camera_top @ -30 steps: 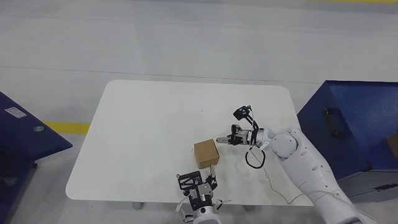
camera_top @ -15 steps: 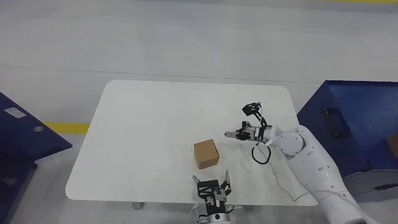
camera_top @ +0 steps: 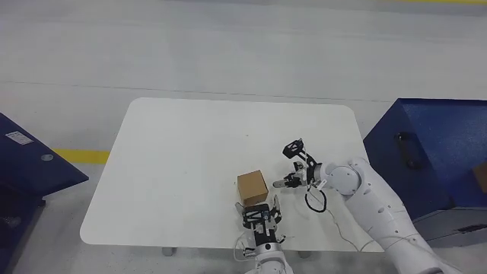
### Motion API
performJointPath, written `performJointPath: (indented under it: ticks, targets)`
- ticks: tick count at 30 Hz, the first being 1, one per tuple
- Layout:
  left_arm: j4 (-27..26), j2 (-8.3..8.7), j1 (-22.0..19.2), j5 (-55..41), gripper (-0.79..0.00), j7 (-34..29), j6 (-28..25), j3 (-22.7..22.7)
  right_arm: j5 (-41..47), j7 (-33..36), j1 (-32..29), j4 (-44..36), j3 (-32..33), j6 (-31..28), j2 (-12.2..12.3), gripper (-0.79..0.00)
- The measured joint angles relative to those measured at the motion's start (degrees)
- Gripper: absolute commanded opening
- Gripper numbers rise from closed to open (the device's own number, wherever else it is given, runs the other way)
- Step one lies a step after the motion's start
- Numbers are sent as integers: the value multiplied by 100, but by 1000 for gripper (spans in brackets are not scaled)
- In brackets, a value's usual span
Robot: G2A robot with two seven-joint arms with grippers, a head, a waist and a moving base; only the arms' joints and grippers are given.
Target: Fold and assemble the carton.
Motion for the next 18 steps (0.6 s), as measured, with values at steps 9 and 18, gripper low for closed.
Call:
performJointPath:
  ticks: [9, 18]
  targets:
    - [464, -206, -322, 303, 0, -196, 195, -199, 50, 8, 101, 99, 36, -75, -3, 0]
    - [600, -255, -358, 223, 0, -308, 308, -282, 107, -28, 33, 113, 174, -102, 44, 0]
